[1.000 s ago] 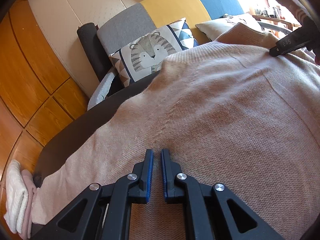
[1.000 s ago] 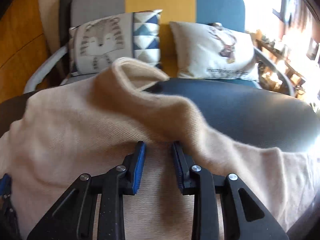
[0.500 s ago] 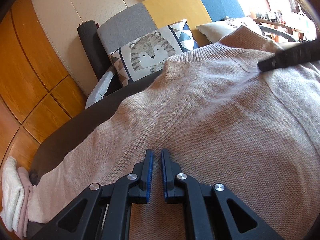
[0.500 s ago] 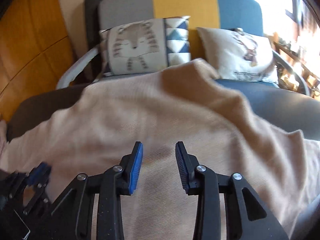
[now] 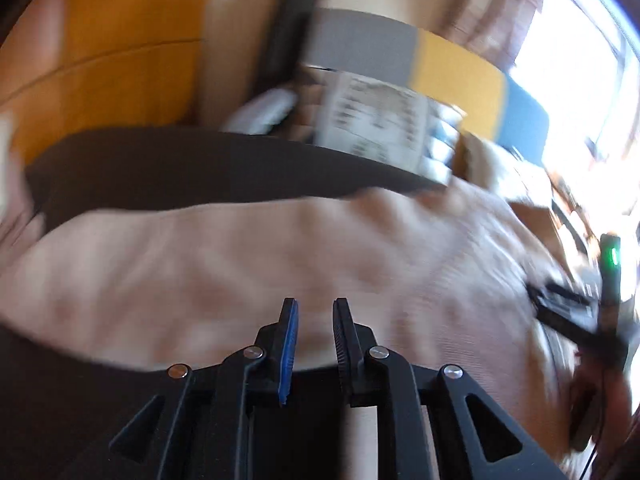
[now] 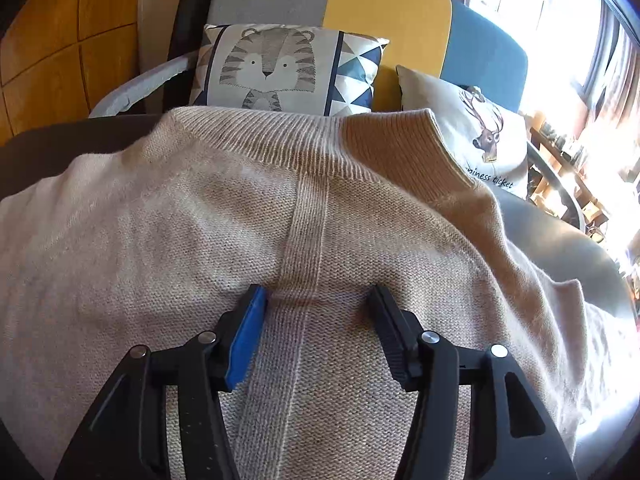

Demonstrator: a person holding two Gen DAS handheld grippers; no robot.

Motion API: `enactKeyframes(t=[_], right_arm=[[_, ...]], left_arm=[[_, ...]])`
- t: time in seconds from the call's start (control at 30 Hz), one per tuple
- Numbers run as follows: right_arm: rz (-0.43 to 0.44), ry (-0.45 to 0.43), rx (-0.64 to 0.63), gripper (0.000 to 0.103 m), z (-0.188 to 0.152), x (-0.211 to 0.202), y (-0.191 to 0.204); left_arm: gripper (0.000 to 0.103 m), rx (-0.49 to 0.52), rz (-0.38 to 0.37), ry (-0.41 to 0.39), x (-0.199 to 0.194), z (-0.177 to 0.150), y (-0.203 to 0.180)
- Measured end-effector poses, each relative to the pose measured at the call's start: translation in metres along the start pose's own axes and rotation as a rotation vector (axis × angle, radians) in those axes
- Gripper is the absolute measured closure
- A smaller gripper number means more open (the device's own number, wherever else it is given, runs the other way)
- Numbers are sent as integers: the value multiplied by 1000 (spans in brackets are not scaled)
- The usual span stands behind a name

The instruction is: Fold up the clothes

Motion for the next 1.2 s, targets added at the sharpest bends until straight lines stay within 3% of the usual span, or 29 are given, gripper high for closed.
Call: enactKeyframes(t=[0.17, 0.3, 0.47, 0.53, 0.77, 0.83, 0.9, 0.97, 1.03, 1.1, 1.2], right_arm=[[-7, -3, 10, 44, -1, 0, -3], [-8, -3, 9, 44, -1, 0, -3], [-8, -4, 7, 44, -1, 0, -3], [-9, -4, 7, 44, -1, 0, -3], [-11, -6, 4, 44, 0, 0, -3], [-12, -7, 3, 44, 0, 0, -3], [-14, -8, 2, 44, 0, 0, -3], [-15, -9, 1, 44, -1, 1, -2], [-17, -9, 0, 44, -1, 0, -2], [-17, -10, 0, 44, -1, 0, -2], [-17, -10, 0, 44, -1, 1, -1]], left_arm=[[86, -334, 194, 10, -21, -4, 157], [83, -612, 231, -56, -36, -4, 246], [71, -784, 136, -38, -19, 4, 269], [70, -850, 97, -29, -11, 4, 269], [68, -1061, 66, -85, 0, 5, 283], [68, -1044, 83, -77, 6, 9, 285], [72, -954, 115, -56, 12, 16, 282], [87, -860, 151, -30, 17, 20, 276], [91, -776, 153, -7, 22, 25, 268], [92, -709, 171, -53, 13, 31, 262], [93, -610, 210, -205, -20, 49, 255]])
Point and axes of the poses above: each gripper's, at about its wrist camera, not at the fingertips, and x roughly the way its jaws point, y to its left, z to its top, the point moved 8 cm from there along x, roughly the way its jaws point, and after that the axes turned 13 degrees about -y, right-handed, at the moved point
